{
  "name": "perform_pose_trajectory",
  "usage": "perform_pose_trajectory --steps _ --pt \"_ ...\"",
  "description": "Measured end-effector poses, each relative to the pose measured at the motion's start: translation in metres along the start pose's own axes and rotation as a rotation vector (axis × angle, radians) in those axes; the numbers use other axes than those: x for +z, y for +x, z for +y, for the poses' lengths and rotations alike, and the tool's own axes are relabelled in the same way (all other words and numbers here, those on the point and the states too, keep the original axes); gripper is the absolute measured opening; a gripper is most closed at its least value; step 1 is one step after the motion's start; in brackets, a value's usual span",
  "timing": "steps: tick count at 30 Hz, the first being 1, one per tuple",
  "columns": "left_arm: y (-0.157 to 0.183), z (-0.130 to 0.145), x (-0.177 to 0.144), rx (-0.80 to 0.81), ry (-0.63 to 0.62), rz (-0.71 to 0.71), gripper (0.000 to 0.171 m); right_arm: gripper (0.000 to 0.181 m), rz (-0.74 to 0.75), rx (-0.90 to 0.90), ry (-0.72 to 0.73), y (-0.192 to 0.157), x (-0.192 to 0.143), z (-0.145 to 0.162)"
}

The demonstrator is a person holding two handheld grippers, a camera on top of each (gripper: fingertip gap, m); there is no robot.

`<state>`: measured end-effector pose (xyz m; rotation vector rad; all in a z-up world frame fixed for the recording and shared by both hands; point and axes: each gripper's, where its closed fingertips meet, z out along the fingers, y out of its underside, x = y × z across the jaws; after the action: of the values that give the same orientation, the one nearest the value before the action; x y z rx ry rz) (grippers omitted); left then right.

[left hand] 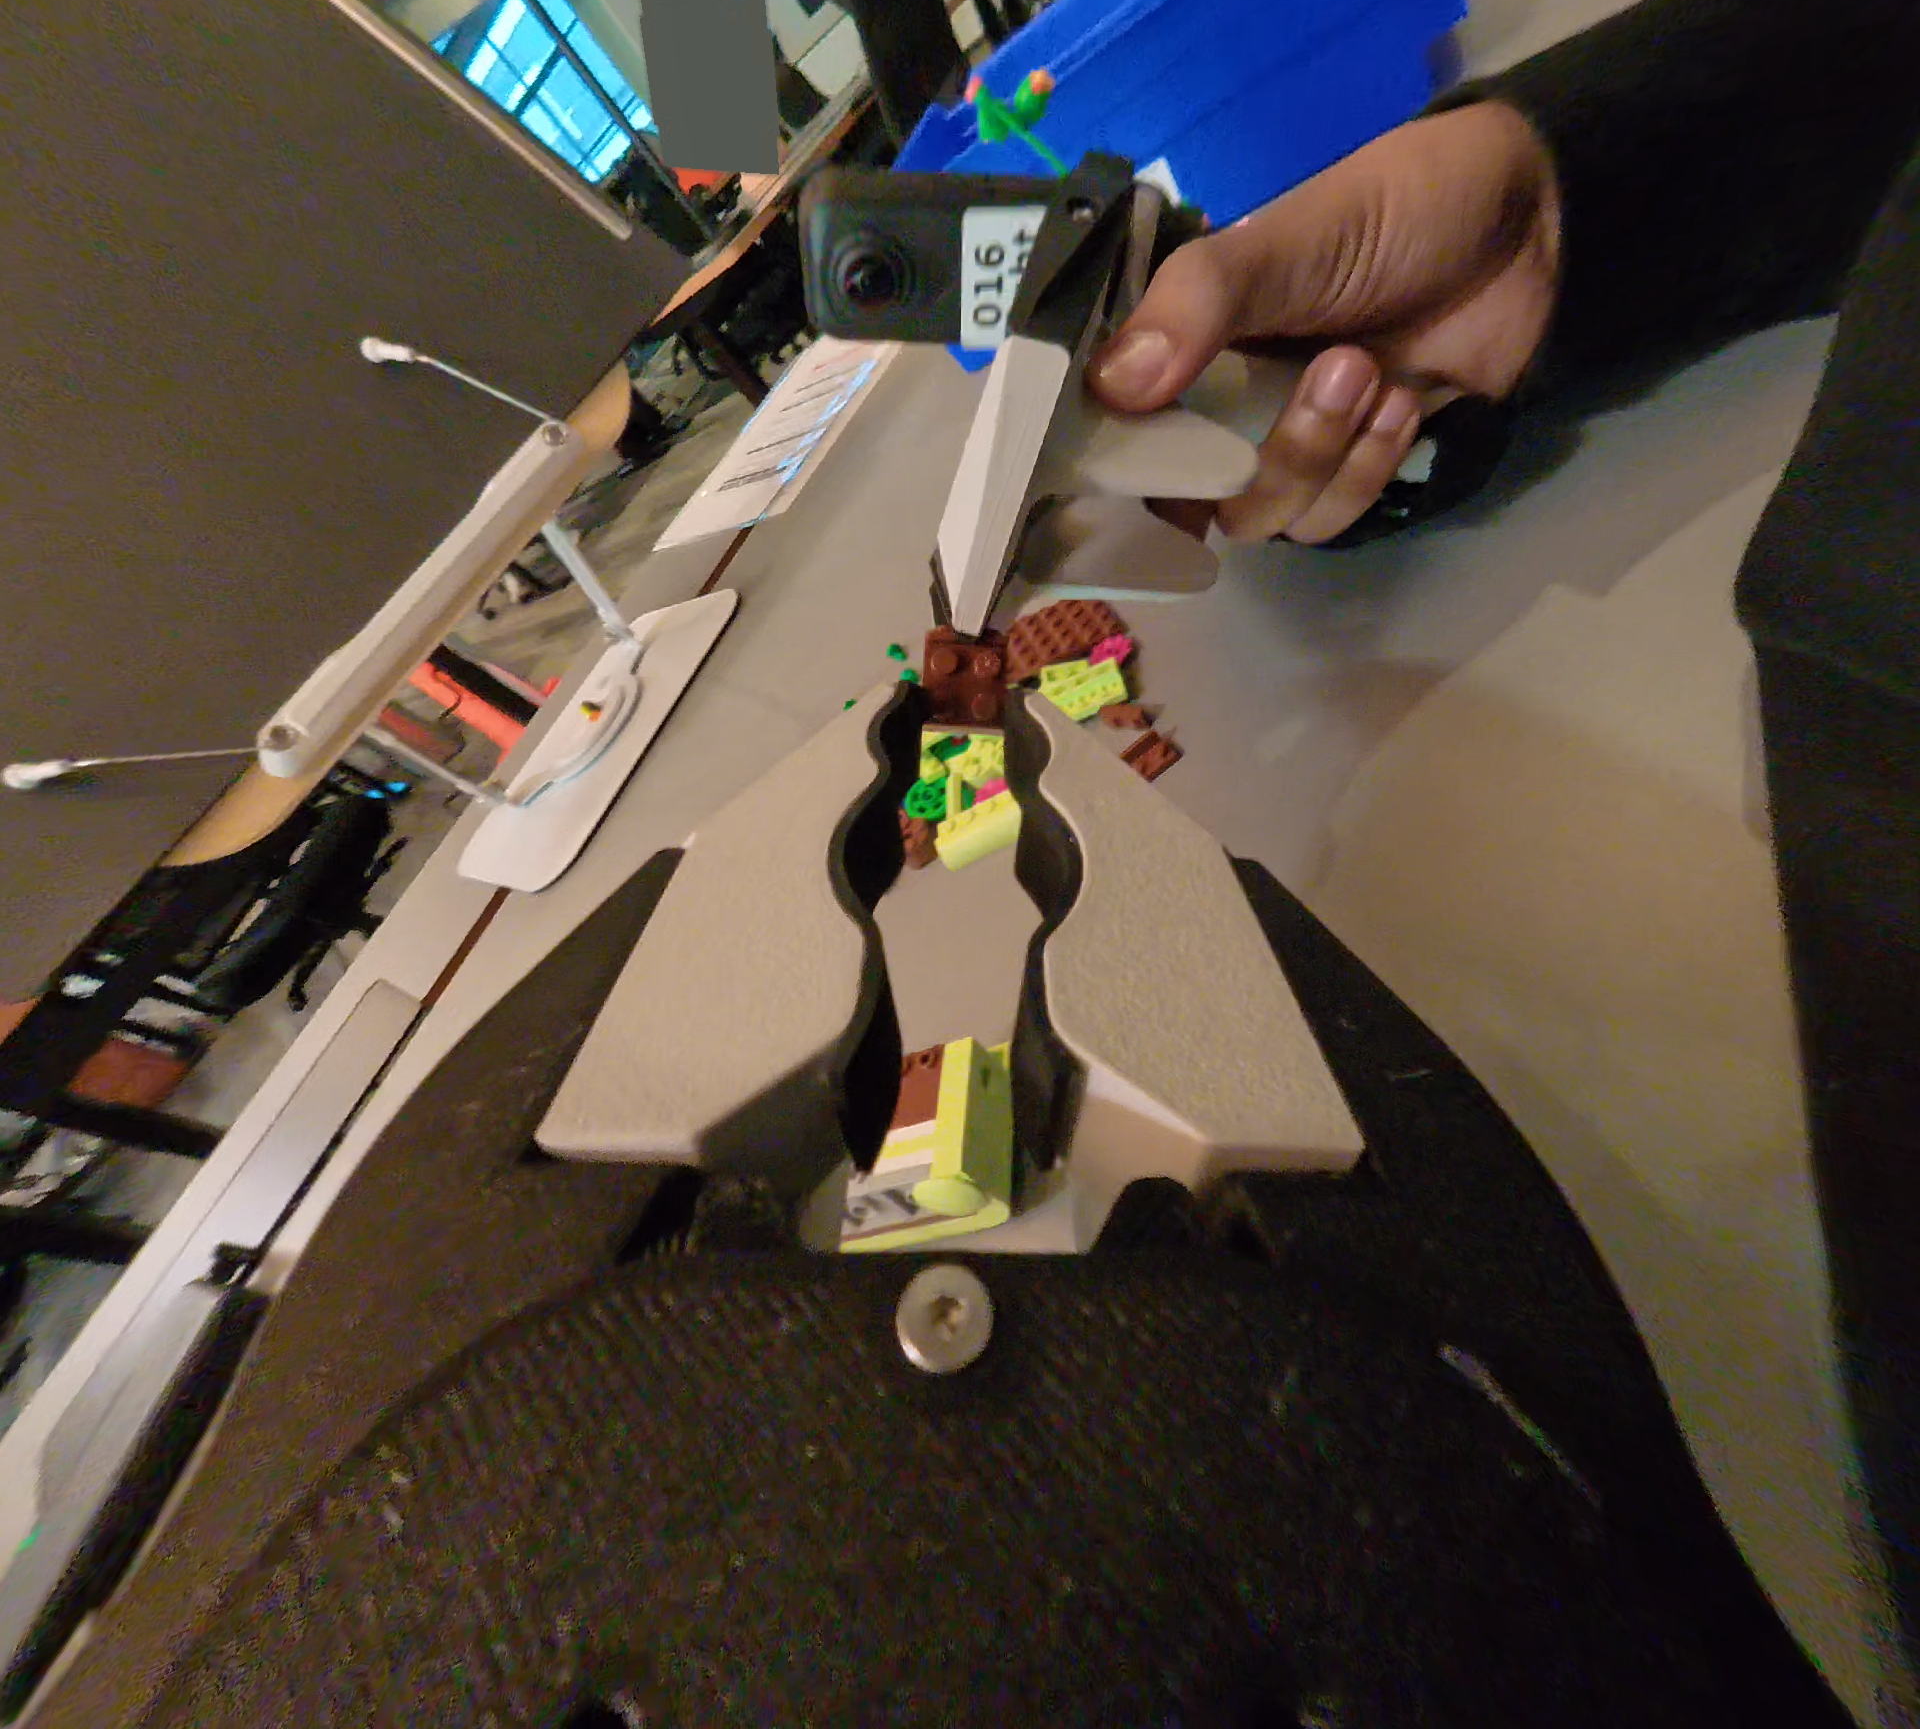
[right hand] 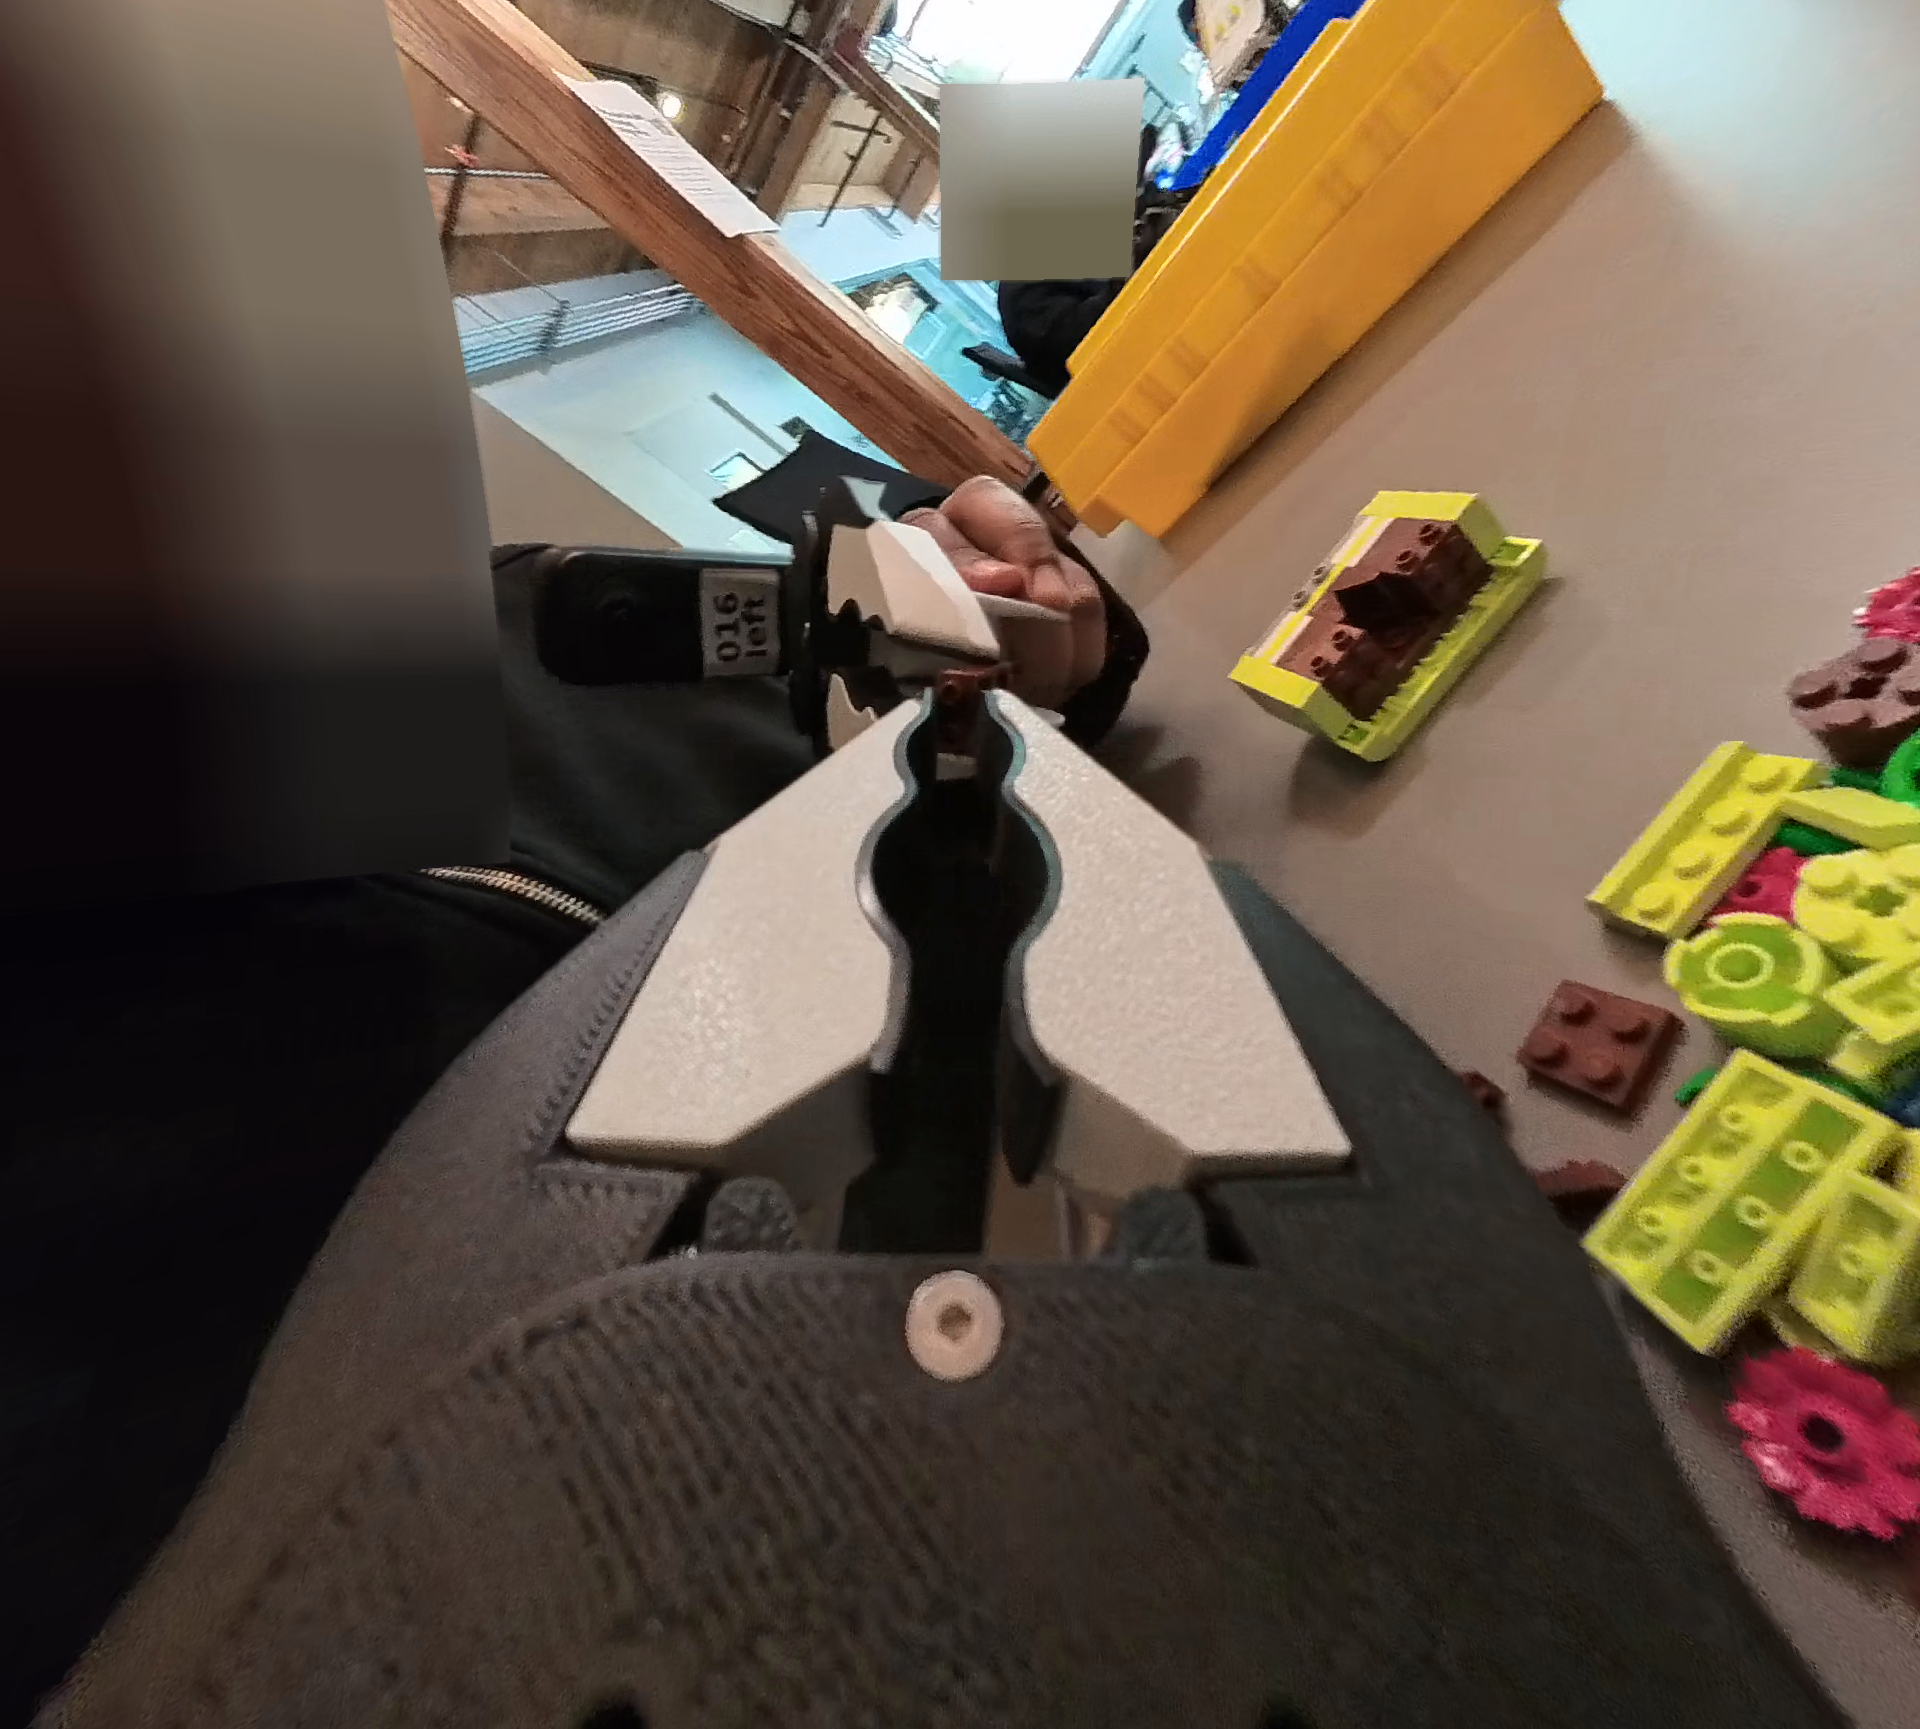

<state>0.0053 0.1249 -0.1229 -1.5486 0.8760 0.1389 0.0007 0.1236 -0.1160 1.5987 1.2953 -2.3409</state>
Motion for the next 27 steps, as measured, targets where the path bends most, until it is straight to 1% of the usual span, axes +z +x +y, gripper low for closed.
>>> perform_pose_trajectory --steps 4,9,12,14,16,17,18,20,23,25,27 --pt "0.001 -0.005 -0.003 -0.08 0.053 0.055 0.011 0.005 -0.056 0.04 -0.001 -0.005 0.001 0.001" --pt "0.004 -0.008 -0.005 -0.173 0.102 0.132 0.011 0.005 -0.077 0.042 -0.024 -0.008 0.001 0.003" --pt "0.004 -0.006 -0.005 -0.222 0.104 0.166 0.011 0.006 -0.037 -0.017 -0.037 -0.007 0.001 0.004" --pt "0.003 -0.005 -0.004 -0.286 0.109 0.194 0.011 0.008 0.006 -0.107 -0.033 -0.006 0.002 0.002" --pt "0.0 -0.005 -0.002 -0.422 0.112 0.237 0.011 0.014 0.072 -0.259 -0.023 -0.005 0.002 -0.003" --pt "-0.002 -0.005 -0.002 -0.506 0.117 0.271 0.012 0.023 0.114 -0.353 -0.023 -0.005 0.001 -0.005" --pt "-0.004 -0.006 -0.002 -0.604 0.129 0.306 0.012 0.026 0.157 -0.449 -0.022 -0.005 0.001 -0.007" --pt "-0.008 -0.008 -0.004 -0.79 0.166 0.38 0.012 0.027 0.201 -0.629 -0.006 -0.01 0.001 -0.011" --pt "-0.009 -0.015 -0.007 -1.062 0.243 0.529 0.012 0.033 0.207 -0.793 0.024 -0.021 0.005 -0.012" --pt "-0.011 -0.022 -0.009 -1.263 0.31 0.641 0.012 0.038 0.267 -0.921 -0.001 -0.02 0.007 -0.009" --pt "-0.016 -0.023 -0.01 -1.43 0.362 0.704 0.013 0.042 0.356 -1.077 -0.036 -0.016 0.007 -0.007"
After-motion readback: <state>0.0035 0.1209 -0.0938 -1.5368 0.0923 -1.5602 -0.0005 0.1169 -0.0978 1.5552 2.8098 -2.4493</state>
